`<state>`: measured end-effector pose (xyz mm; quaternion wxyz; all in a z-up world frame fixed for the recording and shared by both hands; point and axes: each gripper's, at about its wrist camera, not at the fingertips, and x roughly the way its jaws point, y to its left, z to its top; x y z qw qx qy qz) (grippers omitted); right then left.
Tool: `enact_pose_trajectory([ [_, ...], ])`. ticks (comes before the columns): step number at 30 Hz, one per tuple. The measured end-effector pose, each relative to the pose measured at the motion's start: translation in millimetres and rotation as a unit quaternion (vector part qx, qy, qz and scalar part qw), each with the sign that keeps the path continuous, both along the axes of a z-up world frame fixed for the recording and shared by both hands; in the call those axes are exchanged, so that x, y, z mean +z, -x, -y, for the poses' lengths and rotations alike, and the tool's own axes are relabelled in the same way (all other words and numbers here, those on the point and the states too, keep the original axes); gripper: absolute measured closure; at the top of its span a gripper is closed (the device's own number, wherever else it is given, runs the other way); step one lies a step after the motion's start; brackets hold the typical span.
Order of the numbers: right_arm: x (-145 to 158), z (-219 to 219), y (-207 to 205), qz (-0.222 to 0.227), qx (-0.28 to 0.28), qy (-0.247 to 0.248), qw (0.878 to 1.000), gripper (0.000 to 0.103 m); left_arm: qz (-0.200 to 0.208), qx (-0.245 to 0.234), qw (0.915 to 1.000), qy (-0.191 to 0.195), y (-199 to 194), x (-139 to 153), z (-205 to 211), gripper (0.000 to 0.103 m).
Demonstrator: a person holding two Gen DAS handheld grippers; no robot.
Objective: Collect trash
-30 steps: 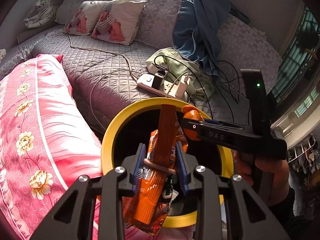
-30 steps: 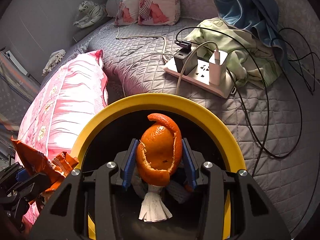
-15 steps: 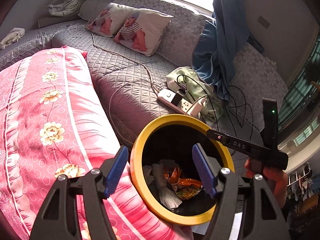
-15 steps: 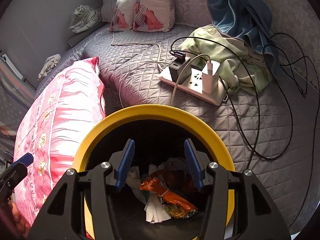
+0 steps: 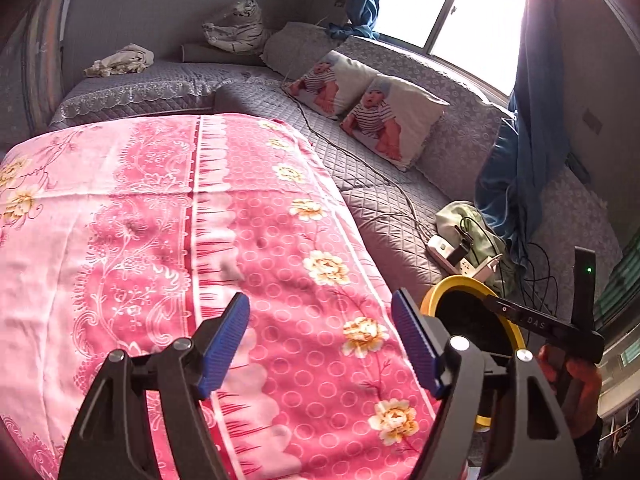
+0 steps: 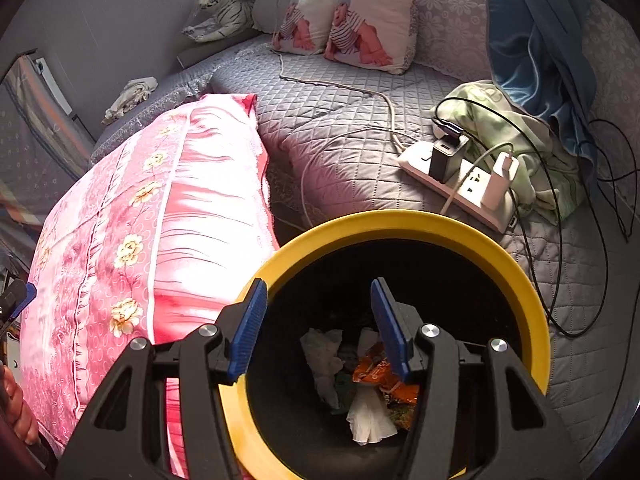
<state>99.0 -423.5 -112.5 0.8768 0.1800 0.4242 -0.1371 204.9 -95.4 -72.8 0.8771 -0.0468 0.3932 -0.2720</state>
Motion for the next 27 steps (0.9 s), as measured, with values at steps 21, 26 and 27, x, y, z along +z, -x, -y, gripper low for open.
enact_pose_trajectory([
  [21,66.3,-197.8,3.1,0.197,0.085,0.062,0.975,0.008,0.154,0.224,0.9619,0.031,88.7,34.7,-189.5,0.008],
  [26,75.3,-224.3,27.3,0.226,0.079,0.11,0.965,0.008,0.161,0.229,0.9594,0.034,111.4,42.8,-192.2,0.008],
  [27,77.1,-229.6,31.9,0.231,0.08,0.122,0.962,0.008,0.165,0.231,0.9583,0.034,116.4,44.8,-192.4,0.008],
])
